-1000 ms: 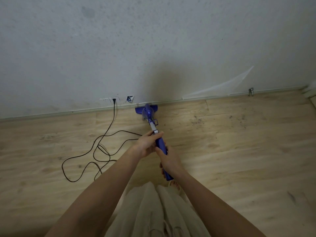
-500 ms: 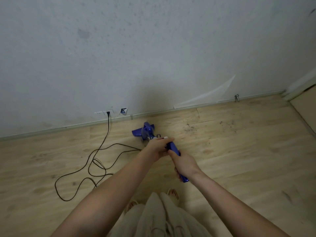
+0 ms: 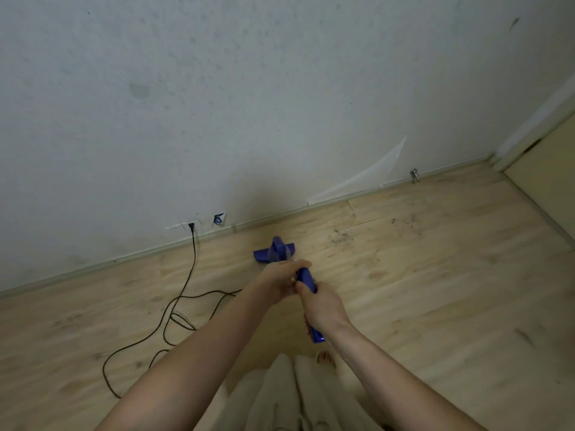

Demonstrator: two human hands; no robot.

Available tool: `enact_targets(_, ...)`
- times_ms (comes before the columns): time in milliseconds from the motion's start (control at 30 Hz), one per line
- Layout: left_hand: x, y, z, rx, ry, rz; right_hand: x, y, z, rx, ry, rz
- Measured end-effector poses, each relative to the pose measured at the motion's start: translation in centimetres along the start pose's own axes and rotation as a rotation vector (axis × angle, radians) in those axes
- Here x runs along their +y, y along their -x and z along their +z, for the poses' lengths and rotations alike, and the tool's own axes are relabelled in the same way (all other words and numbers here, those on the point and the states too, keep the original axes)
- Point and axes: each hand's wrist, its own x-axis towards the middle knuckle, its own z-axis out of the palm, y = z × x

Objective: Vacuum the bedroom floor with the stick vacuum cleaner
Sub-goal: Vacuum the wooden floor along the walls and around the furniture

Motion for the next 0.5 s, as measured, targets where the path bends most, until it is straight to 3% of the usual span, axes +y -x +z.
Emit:
enact_targets(167, -0.7, 0.0, -1.4, -0.011, -0.061, -0.015, 1.0, -0.2, 1.8, -0.021, 0.156, 0.004)
enact_targets(500, 1.3, -0.3, -2.9, -0.06, -0.126, -0.043, -0.7, -0.7, 1.9, -0.08, -0.011, 0.01)
